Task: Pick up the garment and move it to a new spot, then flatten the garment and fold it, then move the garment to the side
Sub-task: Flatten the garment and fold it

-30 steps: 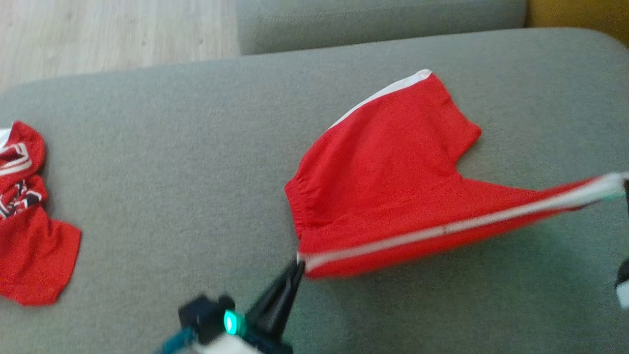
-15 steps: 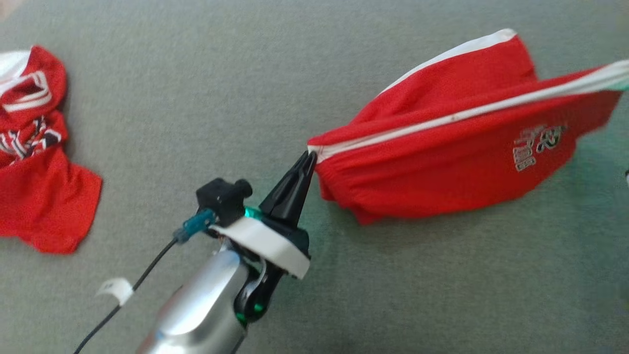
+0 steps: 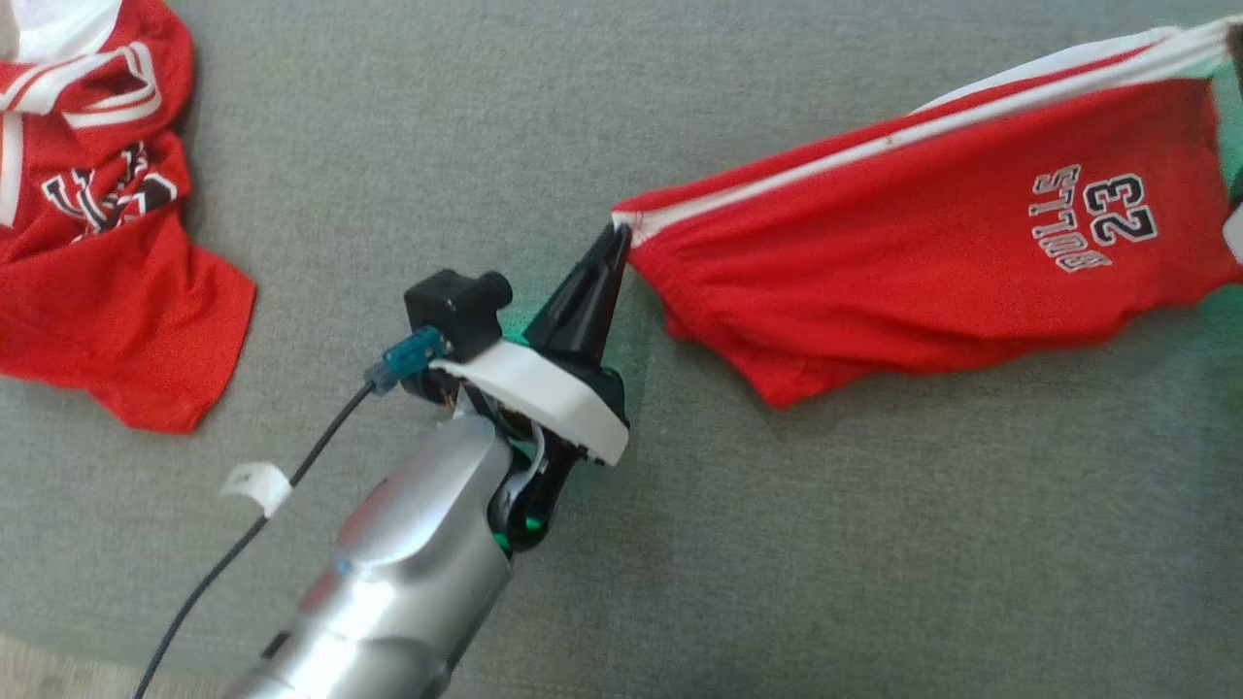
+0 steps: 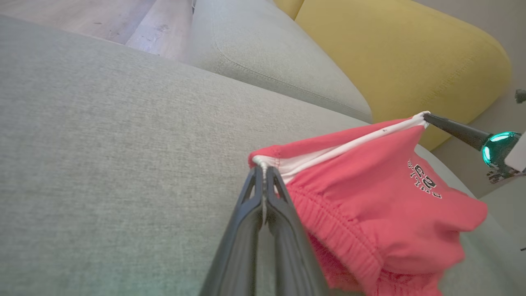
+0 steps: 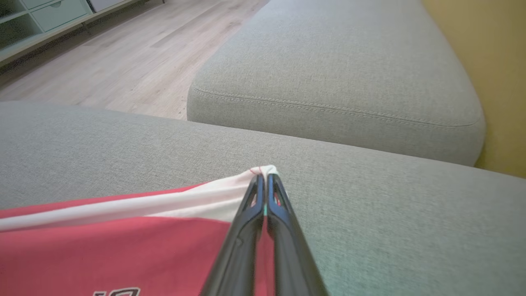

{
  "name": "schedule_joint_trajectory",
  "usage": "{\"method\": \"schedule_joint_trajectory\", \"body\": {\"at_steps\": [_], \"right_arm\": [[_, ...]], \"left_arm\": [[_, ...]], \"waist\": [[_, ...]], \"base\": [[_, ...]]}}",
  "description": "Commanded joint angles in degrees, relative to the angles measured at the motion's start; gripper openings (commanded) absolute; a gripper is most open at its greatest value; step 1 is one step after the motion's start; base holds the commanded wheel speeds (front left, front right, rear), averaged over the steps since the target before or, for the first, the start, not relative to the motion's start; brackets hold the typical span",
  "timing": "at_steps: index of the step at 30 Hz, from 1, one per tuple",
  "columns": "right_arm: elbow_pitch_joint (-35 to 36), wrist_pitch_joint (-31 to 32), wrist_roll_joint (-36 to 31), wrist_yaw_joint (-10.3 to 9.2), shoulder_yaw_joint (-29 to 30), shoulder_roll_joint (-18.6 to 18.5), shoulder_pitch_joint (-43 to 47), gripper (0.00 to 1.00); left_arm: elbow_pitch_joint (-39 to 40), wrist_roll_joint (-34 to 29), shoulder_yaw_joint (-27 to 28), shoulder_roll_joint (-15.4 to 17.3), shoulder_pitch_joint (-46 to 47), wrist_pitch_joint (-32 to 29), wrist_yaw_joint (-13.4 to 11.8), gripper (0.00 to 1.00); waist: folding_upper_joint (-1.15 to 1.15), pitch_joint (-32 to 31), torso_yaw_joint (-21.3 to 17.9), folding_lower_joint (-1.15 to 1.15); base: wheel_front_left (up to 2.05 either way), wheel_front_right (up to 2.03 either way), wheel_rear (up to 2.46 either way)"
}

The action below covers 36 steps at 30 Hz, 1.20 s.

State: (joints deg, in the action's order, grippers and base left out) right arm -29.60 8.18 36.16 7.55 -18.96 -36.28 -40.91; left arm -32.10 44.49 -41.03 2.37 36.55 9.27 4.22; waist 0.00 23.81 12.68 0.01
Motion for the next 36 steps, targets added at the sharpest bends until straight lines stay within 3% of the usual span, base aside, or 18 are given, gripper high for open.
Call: {"method": "schedule_joint_trajectory", "body": {"at_steps": [1, 2, 3, 4, 9, 13, 20, 25, 29, 30, 31, 36], "right_arm": [[0.8, -0.8, 0.4, -0.06, -0.4, -1.8, -0.7, 0.00], [-0.4, -1.4, 0.6, -0.06, -1.2, -1.6, -1.6, 0.00], [-1.6, -2.0, 0.9, -0.06, -1.9, -1.5, -2.5, 0.35], [-2.8, -2.8, 1.3, -0.06, -2.4, -1.3, -3.2, 1.00], [-6.6, -6.8, 3.4, -0.06, -5.0, -0.3, -4.0, 1.00], [-8.4, -8.1, 6.5, -0.06, -6.5, -0.1, -1.8, 1.00], [-12.7, -6.5, 12.4, -0.06, -7.6, -0.4, 2.7, 1.00], [-17.6, -5.2, 14.8, -0.06, -7.5, -0.3, 4.6, 1.00], [-20.6, -1.2, 18.5, -0.06, -7.6, 1.2, 5.9, 1.00], [-21.0, -0.6, 19.3, -0.06, -7.6, 1.3, 6.1, 0.60], [-21.1, -0.5, 19.9, -0.06, -7.6, 1.3, 6.3, 0.00], [-21.3, -3.7, 21.3, -0.06, -7.1, 1.1, 5.9, 0.00]], "left_arm": [[0.9, 0.3, 1.4, 0.7, 2.1, 0.9, 0.3, 0.23], [0.2, 0.7, 1.2, 0.7, 2.6, 1.2, 0.4, 0.44], [-0.4, 0.9, 0.8, 0.6, 3.1, 1.6, 0.5, 0.89], [-0.9, 1.3, 0.6, 0.6, 3.5, 2.1, 0.6, 1.00], [-2.1, 1.9, -1.0, 0.5, 4.1, 4.5, -0.9, 1.00], [-0.9, -2.3, -0.2, 0.5, 2.5, 5.6, -4.6, 1.00], [14.3, -18.0, 8.2, 0.5, -8.8, 5.7, -12.9, 1.00], [24.8, -25.3, 10.3, 0.5, -16.7, 5.7, -15.8, 1.00], [30.2, -28.7, 10.2, 0.5, -21.3, 5.7, -16.7, 1.00], [30.9, -29.4, 10.1, 0.5, -22.1, 5.7, -16.7, 1.00], [31.4, -30.0, 10.0, 0.5, -22.9, 5.7, -16.8, 1.00], [32.3, -32.3, 10.5, 0.5, -25.4, 5.7, -16.8, 1.00]], "waist": [[0.00, 0.6, 0.5, -0.01], [0.00, 0.7, 0.5, -0.01], [0.00, 0.8, 0.6, -0.01], [0.00, 0.8, 0.6, -0.01], [0.00, -0.2, 0.3, -0.01], [0.00, -2.0, -0.3, -0.01], [0.00, -3.7, 0.6, -0.01], [0.00, -4.5, 3.1, -0.01], [0.00, -5.3, 5.0, -0.01], [0.00, -5.6, 5.4, -0.01], [0.00, -5.9, 5.6, -0.01], [0.00, -7.6, 4.6, -0.01]], "base": [[0.00, 0.00, 0.00], [0.00, 0.00, 0.00], [0.00, 0.00, 0.00], [0.00, 0.00, 0.00], [0.00, 0.00, 0.00], [0.00, 0.00, 0.00], [0.00, 0.00, 0.00], [0.00, 0.00, 0.00], [0.00, 0.00, 0.00], [0.00, 0.00, 0.00], [0.00, 0.00, 0.00], [0.00, 0.00, 0.00]]}}
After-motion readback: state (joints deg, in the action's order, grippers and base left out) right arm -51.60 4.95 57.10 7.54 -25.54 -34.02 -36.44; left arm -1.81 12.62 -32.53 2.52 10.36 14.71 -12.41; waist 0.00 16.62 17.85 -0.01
